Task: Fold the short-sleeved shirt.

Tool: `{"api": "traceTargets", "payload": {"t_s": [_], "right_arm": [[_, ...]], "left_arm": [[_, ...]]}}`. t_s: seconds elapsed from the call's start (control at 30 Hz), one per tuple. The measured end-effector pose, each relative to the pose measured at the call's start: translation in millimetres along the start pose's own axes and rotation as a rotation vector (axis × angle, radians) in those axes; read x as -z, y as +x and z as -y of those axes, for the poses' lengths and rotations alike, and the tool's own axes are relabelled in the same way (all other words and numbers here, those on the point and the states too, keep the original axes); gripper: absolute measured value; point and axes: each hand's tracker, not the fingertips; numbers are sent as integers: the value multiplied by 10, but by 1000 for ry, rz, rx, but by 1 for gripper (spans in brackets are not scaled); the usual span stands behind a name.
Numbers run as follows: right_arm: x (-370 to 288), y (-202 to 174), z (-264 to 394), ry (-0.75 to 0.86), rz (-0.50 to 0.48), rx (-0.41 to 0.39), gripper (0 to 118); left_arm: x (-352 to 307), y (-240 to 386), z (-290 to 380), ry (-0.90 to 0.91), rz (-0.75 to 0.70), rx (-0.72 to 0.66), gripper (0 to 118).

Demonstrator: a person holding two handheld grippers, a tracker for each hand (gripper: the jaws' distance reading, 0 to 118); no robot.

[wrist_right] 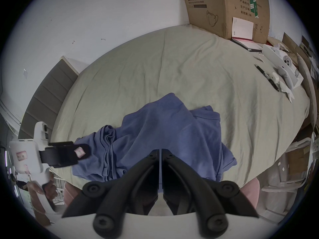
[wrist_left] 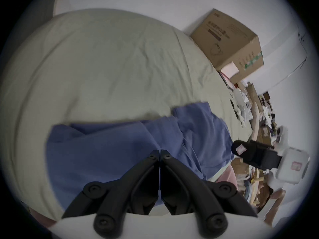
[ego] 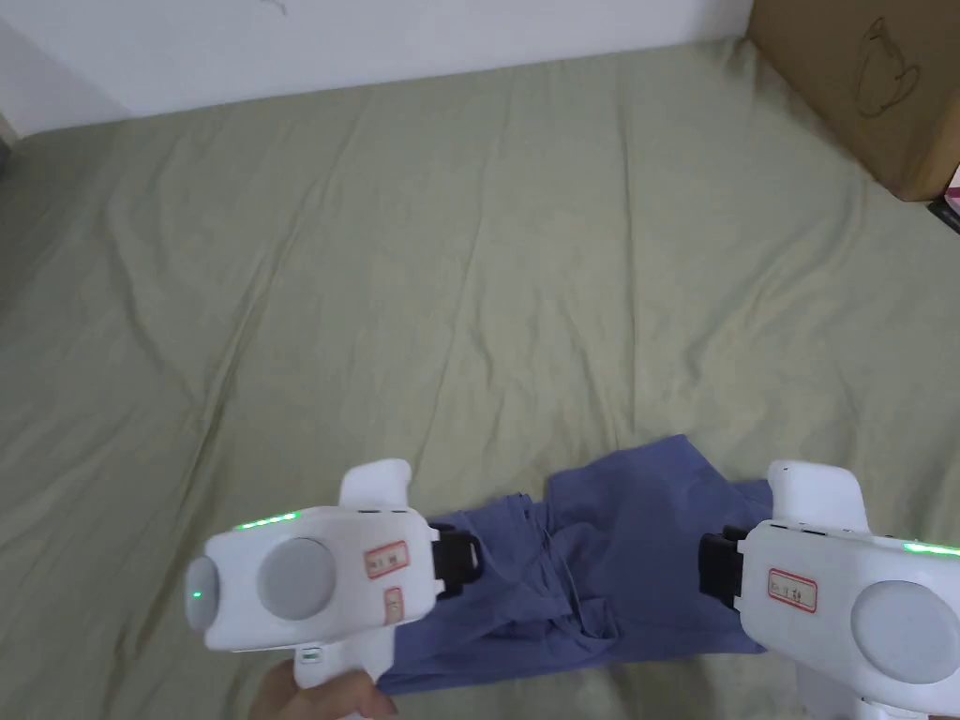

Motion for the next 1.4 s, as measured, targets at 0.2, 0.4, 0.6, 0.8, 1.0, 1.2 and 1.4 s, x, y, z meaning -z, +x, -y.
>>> {"api": "traceTargets", "payload": {"t_s": [0.2,0.4,0.6,0.8,1.0,1.2,1.4], "right_arm": [[-4,-11,19,-12,-1,-6,3],[-19,-26,45,-19,5,-14,3],[-79,-103,59,-22,13,-38,3],[-78,-214,43,-26,20,-60,3],[32,-503,27,-51,-9,-104,3],[82,-816,58,-78,-41,-201,3],[188,-944,108,-116,-41,-222,3]], "left_arm": [[279,347,208,-76,-26,102,1],[176,445,206,-88,102,114,1],[-87,302,233,-33,149,98,1],[-610,-490,253,22,86,2,48],[-874,-1247,379,140,78,-214,103],[-592,-1856,499,134,254,-498,103],[-187,-1926,501,87,467,-586,13]]}}
